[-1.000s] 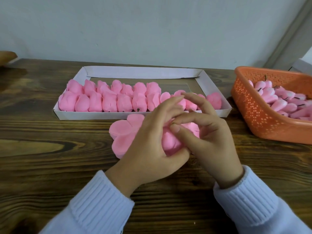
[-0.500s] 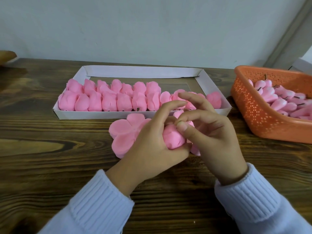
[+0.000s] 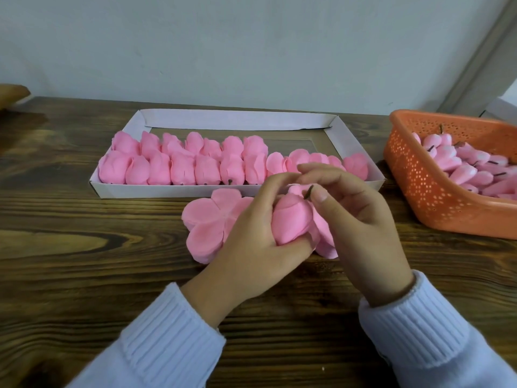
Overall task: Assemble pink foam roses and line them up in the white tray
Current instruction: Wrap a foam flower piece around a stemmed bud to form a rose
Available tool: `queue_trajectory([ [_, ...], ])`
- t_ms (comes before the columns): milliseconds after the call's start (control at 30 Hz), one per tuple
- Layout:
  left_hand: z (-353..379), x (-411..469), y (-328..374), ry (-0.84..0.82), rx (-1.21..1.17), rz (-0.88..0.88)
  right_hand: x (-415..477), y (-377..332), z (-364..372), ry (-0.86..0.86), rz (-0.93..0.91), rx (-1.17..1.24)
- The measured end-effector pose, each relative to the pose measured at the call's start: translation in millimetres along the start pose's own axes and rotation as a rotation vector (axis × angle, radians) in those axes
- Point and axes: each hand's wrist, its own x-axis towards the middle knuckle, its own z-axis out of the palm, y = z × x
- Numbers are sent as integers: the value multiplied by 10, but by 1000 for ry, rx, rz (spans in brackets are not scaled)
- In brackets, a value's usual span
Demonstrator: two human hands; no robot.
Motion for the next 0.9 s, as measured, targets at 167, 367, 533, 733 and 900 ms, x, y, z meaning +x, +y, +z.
queue_trajectory([
  [167,-41,-7,-40,14,220,-1,-10,-37,-47,-24,-140,-416],
  [367,-52,8,-85,-80,362,12,-4,-23,-61,-211,-67,-494],
  [533,-92,19,-112,-10,314,20,19,-17,-130,-174,106,-204],
  [733,-89,34,-53,8,-76,-54,37,-21,-98,-116,324,512],
  [900,-46,37,-10,-139,-326,-48,-31,-20,37,-183,364,661],
])
